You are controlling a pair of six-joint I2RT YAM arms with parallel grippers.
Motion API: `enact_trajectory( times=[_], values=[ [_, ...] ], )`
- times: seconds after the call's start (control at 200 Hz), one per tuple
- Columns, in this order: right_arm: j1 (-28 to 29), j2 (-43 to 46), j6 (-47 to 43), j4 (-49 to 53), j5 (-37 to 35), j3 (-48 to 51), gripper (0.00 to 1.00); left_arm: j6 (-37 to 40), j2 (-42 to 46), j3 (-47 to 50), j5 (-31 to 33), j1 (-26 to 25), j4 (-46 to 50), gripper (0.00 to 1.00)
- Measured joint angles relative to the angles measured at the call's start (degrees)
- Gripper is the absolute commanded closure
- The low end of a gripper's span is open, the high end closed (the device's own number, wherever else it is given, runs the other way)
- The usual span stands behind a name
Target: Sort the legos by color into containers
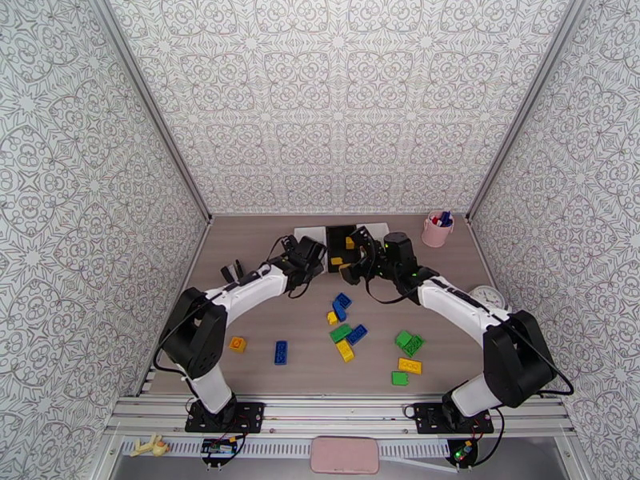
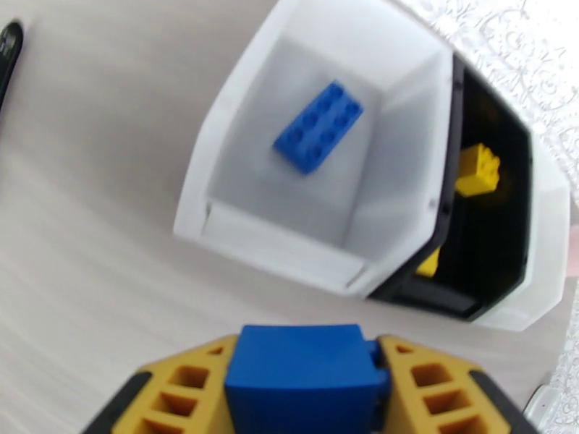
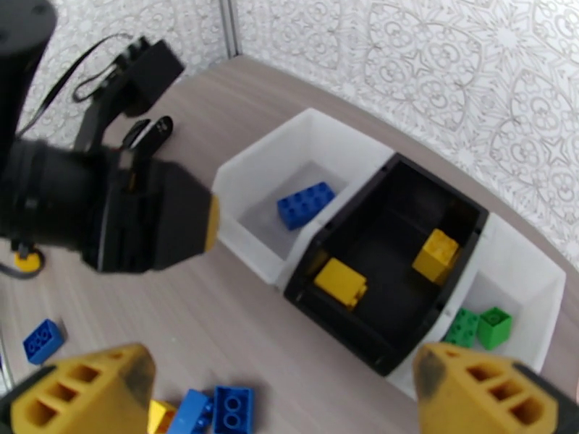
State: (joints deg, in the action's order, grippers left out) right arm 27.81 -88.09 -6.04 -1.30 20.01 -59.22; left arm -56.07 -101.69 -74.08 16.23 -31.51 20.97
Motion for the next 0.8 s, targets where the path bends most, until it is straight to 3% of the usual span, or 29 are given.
enact_trajectory(
  times=[0.48,0.635,0.8],
  values=[
    [1.9,-0.2,0.0,-1.3,0.2,0.0,0.02,10.8,-17.9,-23.9,-0.1,5.3,0.0,0.72],
    [1.9,-0.2,0.0,-1.2,-0.4,0.0,0.02,11.1,-22.4,-28.2,-0.1,6.1,2.7,0.62],
    [1.9,-0.5,0.0,-0.6,-2.0,-0.2,0.02,11.1,-24.1,-29.7,-0.1,6.4,4.5,0.40]
  ],
)
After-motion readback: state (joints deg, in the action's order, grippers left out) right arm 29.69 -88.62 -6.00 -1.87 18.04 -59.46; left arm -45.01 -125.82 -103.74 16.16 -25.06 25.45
